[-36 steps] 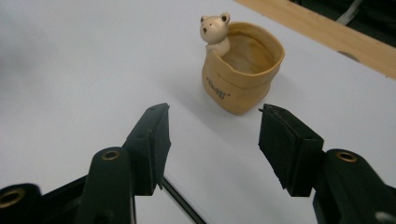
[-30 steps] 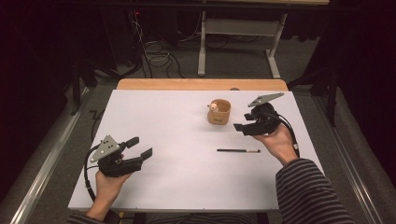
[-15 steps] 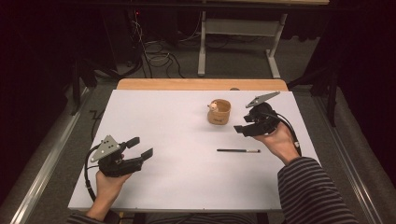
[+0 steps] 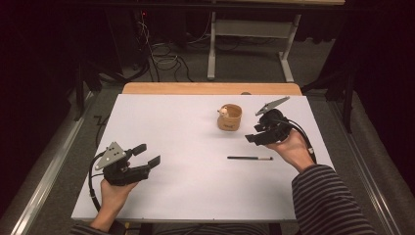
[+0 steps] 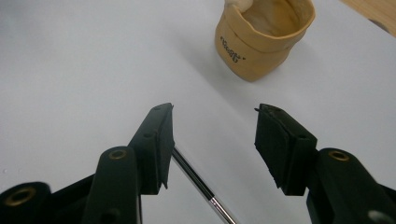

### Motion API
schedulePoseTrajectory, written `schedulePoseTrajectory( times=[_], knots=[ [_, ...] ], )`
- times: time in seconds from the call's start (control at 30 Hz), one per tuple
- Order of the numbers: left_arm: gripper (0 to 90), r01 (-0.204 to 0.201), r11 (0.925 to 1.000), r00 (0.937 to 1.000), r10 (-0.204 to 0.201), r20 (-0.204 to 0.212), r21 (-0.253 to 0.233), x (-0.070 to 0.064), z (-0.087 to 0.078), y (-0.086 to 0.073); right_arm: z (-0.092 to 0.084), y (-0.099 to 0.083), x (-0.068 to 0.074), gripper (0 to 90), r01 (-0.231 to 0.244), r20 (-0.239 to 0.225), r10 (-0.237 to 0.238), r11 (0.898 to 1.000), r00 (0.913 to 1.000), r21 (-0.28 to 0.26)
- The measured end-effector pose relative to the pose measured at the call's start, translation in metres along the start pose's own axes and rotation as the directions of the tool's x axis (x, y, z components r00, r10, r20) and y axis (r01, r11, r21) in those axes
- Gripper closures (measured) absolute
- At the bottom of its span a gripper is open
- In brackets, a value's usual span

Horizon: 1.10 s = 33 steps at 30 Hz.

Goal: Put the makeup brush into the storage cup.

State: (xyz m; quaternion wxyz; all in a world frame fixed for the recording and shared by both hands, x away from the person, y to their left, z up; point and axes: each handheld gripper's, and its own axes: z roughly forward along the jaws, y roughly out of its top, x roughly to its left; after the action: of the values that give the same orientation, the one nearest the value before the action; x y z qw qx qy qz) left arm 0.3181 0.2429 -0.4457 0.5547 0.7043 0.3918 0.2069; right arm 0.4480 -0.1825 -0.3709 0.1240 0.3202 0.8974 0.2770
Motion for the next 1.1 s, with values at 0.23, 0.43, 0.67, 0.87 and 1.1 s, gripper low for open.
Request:
schedulePoseTrajectory(
  times=[0.23, 0.43, 0.67, 0.87, 1.1],
  knots=[
    [30.2, 0.001, 1.0, 1.0, -0.001, -0.003, -0.001, 0.0, 0.0, 0.0, 0.004, 0.0, 0.0, 50.4, 0.01, -0.023, -0.009, 0.998, 0.9997, 0.056],
    [30.3, -0.001, 1.0, 1.0, 0.001, -0.002, 0.002, 0.0, 0.0, 0.0, 0.009, -0.001, 0.001, 51.7, 0.024, -0.04, -0.02, 0.995, 0.999, 0.1],
    [30.3, 0.0, 1.0, 1.0, 0.0, -0.002, 0.004, 0.0, 0.0, 0.0, 0.016, -0.003, 0.001, 53.5, 0.028, -0.06, -0.018, 0.988, 0.998, 0.154],
    [30.3, -0.001, 1.0, 1.0, 0.001, -0.002, 0.006, 0.0, 0.0, 0.0, 0.021, -0.003, 0.0, 54.9, 0.029, -0.082, -0.012, 0.978, 0.9965, 0.205],
    [30.3, -0.001, 1.0, 1.0, 0.001, -0.001, 0.006, 0.0, 0.0, 0.0, 0.028, -0.004, 0.001, 55.1, 0.048, -0.09, -0.025, 0.965, 0.9957, 0.257]
  ],
)
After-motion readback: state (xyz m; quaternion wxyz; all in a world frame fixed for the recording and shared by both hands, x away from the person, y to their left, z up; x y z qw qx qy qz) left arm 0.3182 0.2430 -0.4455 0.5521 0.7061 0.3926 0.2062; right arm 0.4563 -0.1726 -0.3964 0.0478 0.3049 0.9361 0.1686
